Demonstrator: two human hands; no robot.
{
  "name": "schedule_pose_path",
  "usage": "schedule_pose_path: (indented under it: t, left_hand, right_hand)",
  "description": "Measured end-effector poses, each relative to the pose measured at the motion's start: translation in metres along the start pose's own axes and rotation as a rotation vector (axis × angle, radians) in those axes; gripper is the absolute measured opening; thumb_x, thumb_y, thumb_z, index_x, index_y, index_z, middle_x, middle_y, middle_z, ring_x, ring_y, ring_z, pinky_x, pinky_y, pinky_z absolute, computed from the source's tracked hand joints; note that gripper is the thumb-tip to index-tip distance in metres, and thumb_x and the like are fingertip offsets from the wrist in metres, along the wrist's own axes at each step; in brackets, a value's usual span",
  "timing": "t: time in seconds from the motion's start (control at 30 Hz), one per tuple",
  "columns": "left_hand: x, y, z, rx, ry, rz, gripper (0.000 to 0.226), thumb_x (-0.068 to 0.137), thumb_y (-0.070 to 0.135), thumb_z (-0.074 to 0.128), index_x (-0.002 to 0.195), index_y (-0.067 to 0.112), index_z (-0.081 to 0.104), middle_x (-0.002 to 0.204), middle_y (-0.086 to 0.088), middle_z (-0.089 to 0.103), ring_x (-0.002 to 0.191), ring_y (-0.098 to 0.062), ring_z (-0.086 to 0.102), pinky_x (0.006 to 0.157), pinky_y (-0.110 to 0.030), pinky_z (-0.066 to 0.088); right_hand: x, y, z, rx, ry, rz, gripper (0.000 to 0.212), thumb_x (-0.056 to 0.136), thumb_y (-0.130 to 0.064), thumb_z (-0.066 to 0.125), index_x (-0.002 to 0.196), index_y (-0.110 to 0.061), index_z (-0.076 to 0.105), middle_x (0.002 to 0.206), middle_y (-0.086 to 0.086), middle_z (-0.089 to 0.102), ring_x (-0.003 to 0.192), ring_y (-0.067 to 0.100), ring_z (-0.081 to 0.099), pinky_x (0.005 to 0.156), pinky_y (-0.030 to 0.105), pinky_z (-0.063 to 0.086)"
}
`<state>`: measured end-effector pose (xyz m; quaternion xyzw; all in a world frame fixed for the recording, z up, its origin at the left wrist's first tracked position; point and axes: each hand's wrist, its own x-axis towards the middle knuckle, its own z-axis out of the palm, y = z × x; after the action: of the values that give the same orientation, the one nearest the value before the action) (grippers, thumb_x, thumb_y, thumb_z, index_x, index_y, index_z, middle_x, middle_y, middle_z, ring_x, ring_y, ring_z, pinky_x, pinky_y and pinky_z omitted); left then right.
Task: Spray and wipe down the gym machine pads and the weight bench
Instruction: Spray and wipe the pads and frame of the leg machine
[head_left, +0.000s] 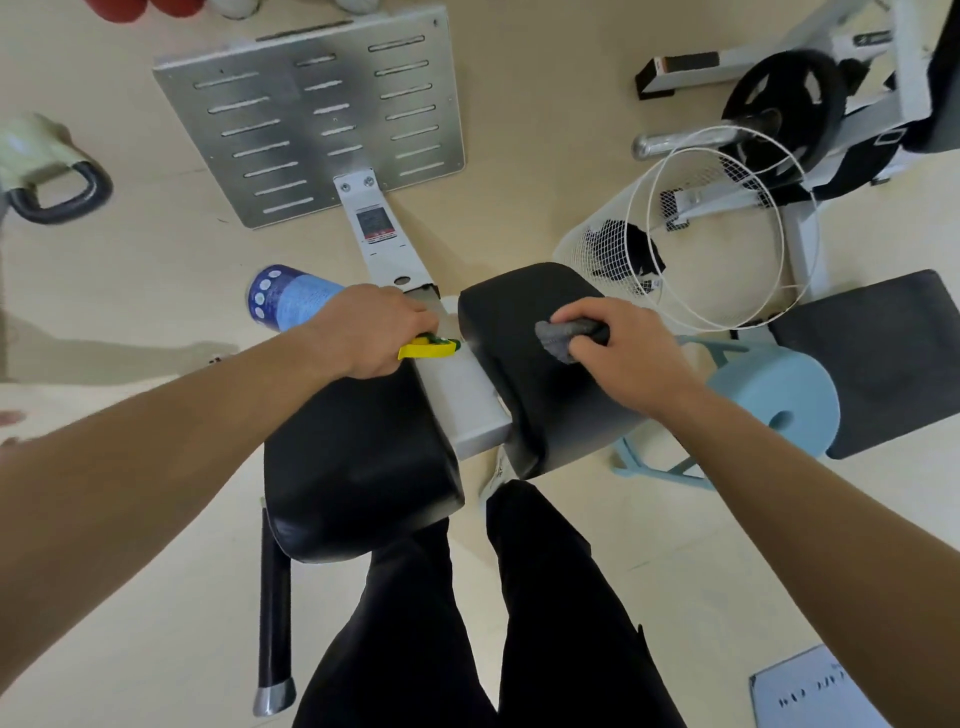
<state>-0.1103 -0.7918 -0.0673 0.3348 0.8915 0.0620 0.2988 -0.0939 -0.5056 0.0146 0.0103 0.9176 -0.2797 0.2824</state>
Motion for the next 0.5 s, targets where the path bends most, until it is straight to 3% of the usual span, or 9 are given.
schedule_pose_path:
  t: [0.1, 0.2, 0.3, 0.4, 0.5]
  left_hand:
    - [0.001, -0.004, 0.001, -0.015, 0.001, -0.044, 0.032, 0.084, 0.020, 0.065, 0.114, 0.025, 0.057, 0.103, 0.001, 0.061, 0.089, -0.021, 0.055, 0.072, -0.038, 0.051]
    - [-0.001, -0.010, 0.008, -0.035, 0.024, -0.081, 0.032, 0.084, 0.019, 0.066, 0.114, 0.024, 0.056, 0.103, -0.001, 0.061, 0.085, -0.021, 0.052, 0.069, -0.036, 0.046]
    - [-0.003, -0.021, 0.015, -0.090, 0.086, -0.085, 0.036, 0.083, 0.020, 0.069, 0.117, 0.023, 0.058, 0.103, -0.003, 0.064, 0.088, -0.027, 0.059, 0.071, -0.038, 0.050]
    - [-0.006, -0.030, 0.017, -0.145, 0.124, -0.125, 0.040, 0.083, 0.019, 0.069, 0.122, 0.023, 0.060, 0.107, -0.005, 0.067, 0.092, -0.031, 0.062, 0.076, -0.041, 0.053]
    - [-0.008, -0.040, 0.019, -0.193, 0.175, -0.182, 0.043, 0.085, 0.017, 0.068, 0.127, 0.022, 0.061, 0.111, -0.006, 0.067, 0.095, -0.034, 0.062, 0.077, -0.043, 0.053]
  right_hand:
    - [0.008, -0.005, 0.017, -0.052, -0.124, -0.165, 0.036, 0.091, -0.022, 0.059, 0.126, -0.030, 0.064, 0.122, -0.008, 0.063, 0.107, 0.006, 0.056, 0.097, 0.026, 0.046]
    - [0.004, -0.001, 0.046, -0.425, -0.360, -0.439, 0.031, 0.098, -0.034, 0.051, 0.128, -0.032, 0.061, 0.140, -0.002, 0.053, 0.128, 0.015, 0.048, 0.109, 0.035, 0.040]
    - [0.022, 0.004, 0.067, -0.607, -0.413, -0.559, 0.028, 0.102, -0.036, 0.048, 0.123, -0.031, 0.065, 0.149, 0.005, 0.047, 0.143, 0.025, 0.035, 0.120, 0.039, 0.027]
    - [0.072, -0.005, 0.097, -0.701, -0.466, -0.465, 0.022, 0.097, -0.032, 0.053, 0.110, -0.032, 0.070, 0.138, 0.004, 0.052, 0.137, 0.030, 0.040, 0.112, 0.046, 0.037]
    - [0.131, -0.021, 0.129, -0.722, -0.463, -0.278, 0.017, 0.089, -0.024, 0.056, 0.095, -0.029, 0.071, 0.113, 0.004, 0.059, 0.107, 0.029, 0.058, 0.083, 0.041, 0.053]
